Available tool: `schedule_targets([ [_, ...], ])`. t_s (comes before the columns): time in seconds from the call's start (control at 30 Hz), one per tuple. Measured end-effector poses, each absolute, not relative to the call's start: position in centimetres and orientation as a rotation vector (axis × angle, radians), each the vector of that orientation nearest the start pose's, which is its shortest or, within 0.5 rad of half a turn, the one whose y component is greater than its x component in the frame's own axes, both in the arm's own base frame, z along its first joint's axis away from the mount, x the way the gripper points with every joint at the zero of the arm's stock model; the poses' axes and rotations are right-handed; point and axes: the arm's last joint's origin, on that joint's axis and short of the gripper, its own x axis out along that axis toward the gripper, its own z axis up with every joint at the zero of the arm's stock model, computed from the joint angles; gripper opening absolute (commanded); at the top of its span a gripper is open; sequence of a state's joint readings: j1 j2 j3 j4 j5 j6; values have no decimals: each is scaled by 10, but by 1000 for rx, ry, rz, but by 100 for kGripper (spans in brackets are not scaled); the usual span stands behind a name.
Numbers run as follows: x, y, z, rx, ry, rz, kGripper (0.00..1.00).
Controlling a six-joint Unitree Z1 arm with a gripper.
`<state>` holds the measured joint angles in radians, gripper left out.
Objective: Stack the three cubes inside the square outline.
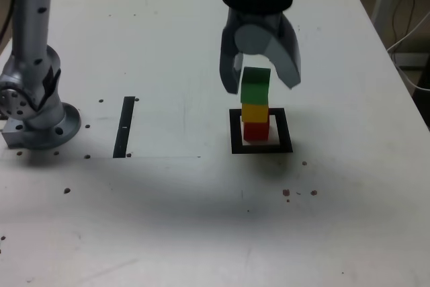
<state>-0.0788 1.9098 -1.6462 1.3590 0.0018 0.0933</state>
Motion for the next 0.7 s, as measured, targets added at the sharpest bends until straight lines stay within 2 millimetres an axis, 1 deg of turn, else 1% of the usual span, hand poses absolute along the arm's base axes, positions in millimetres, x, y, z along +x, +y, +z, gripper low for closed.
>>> schedule_targets([
  [0.1, 325, -24, 322, 136, 1595, -120, 100],
  [0.2, 315, -20, 323, 130, 1606, -105, 100],
  [0.33, 292, -11, 328, 107, 1613, -80, 100],
  [0.6, 247, 1, 328, 82, 1644, -35, 99],
  [0.7, 232, 2, 320, 85, 1678, -26, 99],
])
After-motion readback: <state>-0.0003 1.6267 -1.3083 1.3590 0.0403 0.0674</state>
